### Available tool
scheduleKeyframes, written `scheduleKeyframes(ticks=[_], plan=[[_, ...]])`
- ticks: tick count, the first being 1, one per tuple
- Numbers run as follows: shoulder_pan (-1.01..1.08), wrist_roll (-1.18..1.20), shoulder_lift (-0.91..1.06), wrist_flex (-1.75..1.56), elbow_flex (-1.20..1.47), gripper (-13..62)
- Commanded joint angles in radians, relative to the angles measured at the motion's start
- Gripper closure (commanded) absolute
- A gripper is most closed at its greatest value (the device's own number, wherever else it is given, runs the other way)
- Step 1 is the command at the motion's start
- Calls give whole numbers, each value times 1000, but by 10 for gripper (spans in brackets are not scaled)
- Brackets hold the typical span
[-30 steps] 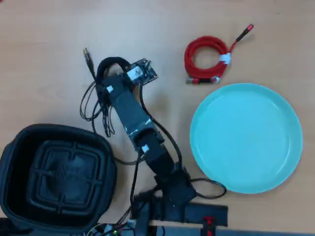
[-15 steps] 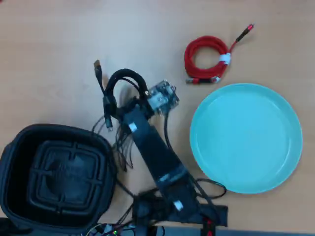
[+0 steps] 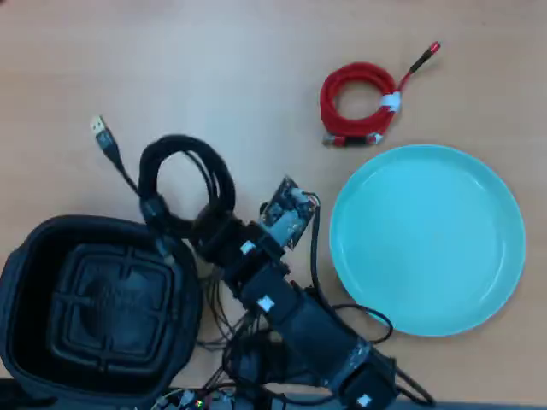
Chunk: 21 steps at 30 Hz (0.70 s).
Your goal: Put a black charging cable in a black bowl and put a red charging cable in a green bowl
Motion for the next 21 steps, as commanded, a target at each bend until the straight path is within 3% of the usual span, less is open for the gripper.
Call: scheduleKeyframes(ticks=[1, 21], plan=[[-83, 3, 95, -225, -72, 555], [-657, 51, 80, -515, 18, 555]])
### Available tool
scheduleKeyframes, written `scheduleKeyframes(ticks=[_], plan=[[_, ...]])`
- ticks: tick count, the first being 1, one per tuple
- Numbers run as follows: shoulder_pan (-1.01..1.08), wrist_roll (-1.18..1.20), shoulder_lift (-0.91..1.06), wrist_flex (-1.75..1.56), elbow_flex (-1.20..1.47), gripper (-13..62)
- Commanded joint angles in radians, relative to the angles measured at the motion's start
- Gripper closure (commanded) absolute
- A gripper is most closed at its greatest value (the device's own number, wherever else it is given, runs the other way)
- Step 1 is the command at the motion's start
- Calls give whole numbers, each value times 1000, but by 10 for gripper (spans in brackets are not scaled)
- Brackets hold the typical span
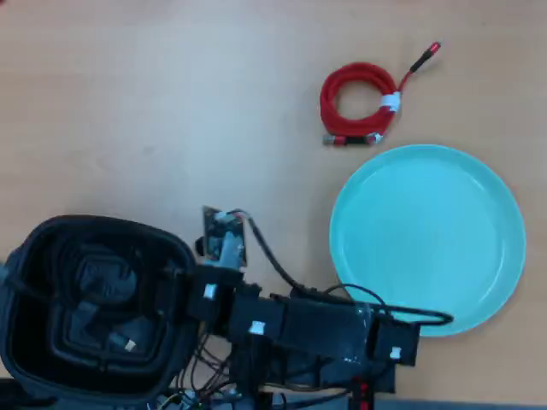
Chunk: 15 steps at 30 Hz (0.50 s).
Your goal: Put a black charging cable in a black bowl and put a red charging cable in a green bowl
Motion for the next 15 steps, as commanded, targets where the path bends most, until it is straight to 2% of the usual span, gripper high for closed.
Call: scheduleKeyframes(ticks=[1, 7, 15], plan=[[-66, 9, 78, -272, -64, 555], [-89, 25, 60, -425, 38, 555], [-92, 20, 8, -448, 92, 541]])
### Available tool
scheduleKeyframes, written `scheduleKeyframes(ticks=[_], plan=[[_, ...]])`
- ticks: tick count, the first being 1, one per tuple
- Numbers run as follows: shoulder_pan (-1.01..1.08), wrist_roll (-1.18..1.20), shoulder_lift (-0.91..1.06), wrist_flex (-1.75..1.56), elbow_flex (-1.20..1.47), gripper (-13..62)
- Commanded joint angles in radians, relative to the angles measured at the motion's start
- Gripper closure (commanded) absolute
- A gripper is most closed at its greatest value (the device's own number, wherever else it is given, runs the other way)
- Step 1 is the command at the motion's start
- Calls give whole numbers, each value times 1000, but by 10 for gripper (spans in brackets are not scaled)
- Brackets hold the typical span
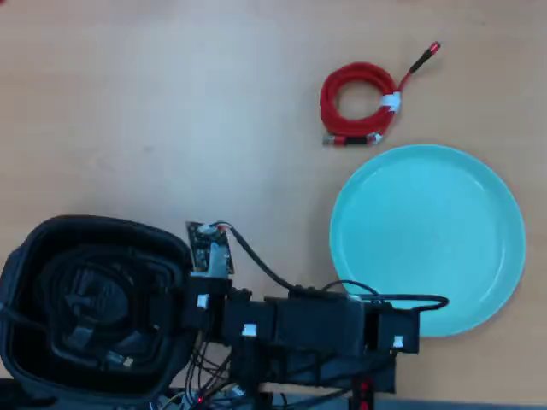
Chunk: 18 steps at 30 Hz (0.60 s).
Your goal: Put a black charging cable in a black bowl and put a red charging cable in a green bowl
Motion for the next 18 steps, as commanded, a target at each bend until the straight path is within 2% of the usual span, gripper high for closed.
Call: scheduleKeyframes(ticks=[1, 5, 10, 13, 18], plan=[[-17, 18, 18, -258, -57, 533], [-15, 9, 17, -282, -54, 439], [-12, 12, 17, -281, -46, 236], [-9, 12, 15, -282, -37, 144], [0, 18, -6, -281, -37, 92]])
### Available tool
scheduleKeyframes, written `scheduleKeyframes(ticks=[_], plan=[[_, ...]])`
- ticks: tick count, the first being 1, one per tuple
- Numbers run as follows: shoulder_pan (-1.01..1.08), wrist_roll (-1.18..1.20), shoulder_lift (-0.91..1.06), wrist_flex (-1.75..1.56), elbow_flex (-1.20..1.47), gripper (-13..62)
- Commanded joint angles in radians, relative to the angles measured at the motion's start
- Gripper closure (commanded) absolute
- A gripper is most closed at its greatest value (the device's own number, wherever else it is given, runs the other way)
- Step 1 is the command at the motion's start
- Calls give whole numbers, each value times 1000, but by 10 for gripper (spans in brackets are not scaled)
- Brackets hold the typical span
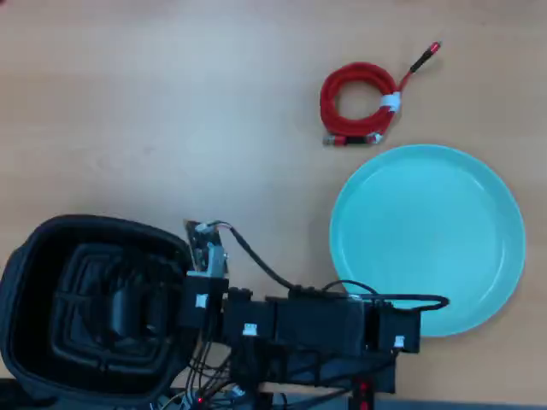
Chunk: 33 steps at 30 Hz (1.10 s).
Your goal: Put a black charging cable in a black bowl and put a red charging cable in a green bowl
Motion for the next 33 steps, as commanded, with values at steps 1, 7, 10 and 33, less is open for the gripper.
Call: scheduleKeyframes(ticks=[1, 7, 10, 33], plan=[[5, 17, 2, -94, -64, 93], [138, 8, -18, -92, -67, 111], [239, -63, -29, -89, -66, 127], [974, -204, -451, 35, -164, 186]])
